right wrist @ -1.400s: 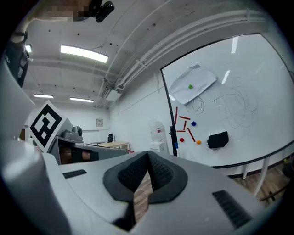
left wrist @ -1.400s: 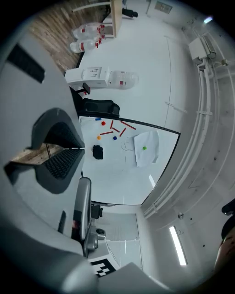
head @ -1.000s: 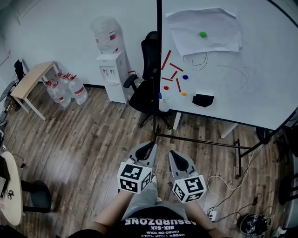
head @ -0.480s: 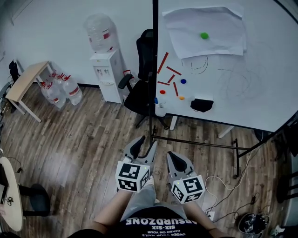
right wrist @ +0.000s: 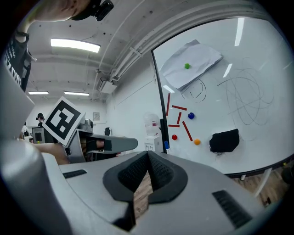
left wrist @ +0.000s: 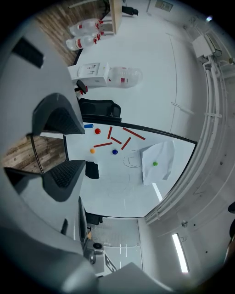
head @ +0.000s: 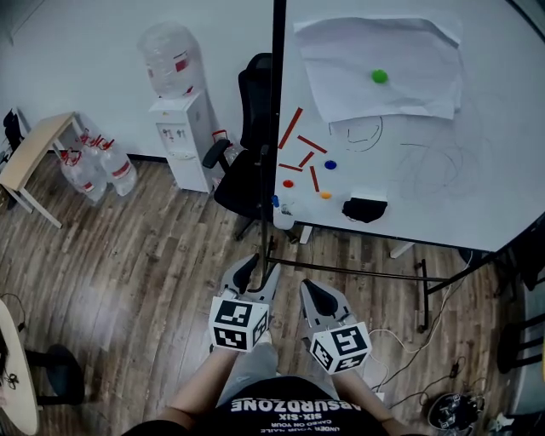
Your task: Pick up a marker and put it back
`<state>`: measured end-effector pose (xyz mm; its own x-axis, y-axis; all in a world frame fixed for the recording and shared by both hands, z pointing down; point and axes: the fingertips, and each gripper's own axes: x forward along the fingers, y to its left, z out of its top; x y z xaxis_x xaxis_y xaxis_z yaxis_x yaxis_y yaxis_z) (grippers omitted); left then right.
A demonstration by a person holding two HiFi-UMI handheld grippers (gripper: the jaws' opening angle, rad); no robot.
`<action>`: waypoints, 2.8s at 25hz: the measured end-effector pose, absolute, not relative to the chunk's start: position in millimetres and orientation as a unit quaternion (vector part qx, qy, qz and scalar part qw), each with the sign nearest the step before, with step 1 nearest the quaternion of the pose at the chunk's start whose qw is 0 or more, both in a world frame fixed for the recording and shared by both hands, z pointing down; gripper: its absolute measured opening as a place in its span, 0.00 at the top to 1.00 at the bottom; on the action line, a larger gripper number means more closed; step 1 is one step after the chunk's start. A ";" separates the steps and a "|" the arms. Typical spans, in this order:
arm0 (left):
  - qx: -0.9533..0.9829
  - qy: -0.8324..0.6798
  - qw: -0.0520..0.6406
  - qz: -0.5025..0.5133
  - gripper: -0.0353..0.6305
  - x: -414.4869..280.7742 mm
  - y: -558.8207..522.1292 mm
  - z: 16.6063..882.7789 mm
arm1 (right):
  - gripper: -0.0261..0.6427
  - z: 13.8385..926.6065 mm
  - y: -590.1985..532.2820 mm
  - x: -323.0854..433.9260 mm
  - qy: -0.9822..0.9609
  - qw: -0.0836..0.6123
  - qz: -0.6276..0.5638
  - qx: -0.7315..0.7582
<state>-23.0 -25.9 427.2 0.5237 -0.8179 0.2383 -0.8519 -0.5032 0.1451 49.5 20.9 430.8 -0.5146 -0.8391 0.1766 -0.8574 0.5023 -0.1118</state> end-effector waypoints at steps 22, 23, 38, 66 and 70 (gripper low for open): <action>0.872 -0.465 0.126 0.090 0.71 -27.3 -138.4 441.2 | 0.97 428.2 -89.2 39.7 -0.858 0.053 0.089 0.503; 0.872 -0.463 0.125 0.092 0.71 -27.0 -143.2 442.8 | 0.97 429.4 -93.1 40.0 -0.857 0.053 0.089 0.505; 0.880 -0.444 0.134 0.102 0.71 -15.9 -189.7 462.4 | 0.97 445.0 -118.9 56.2 -0.836 0.053 0.103 0.537; 0.875 -0.423 0.190 0.138 0.74 2.8 -236.2 510.4 | 0.97 454.4 -184.6 60.1 -0.843 0.067 0.109 0.522; 0.879 -0.414 0.191 0.138 0.83 5.4 -235.4 511.0 | 0.97 454.1 -186.7 57.3 -0.844 0.067 0.110 0.521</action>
<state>5.4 -235.4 511.0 0.6186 -0.6753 0.4015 -0.7811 -0.5835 0.2220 57.3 -186.7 454.1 -0.4472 -0.8650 0.2274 -0.8944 0.4322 -0.1150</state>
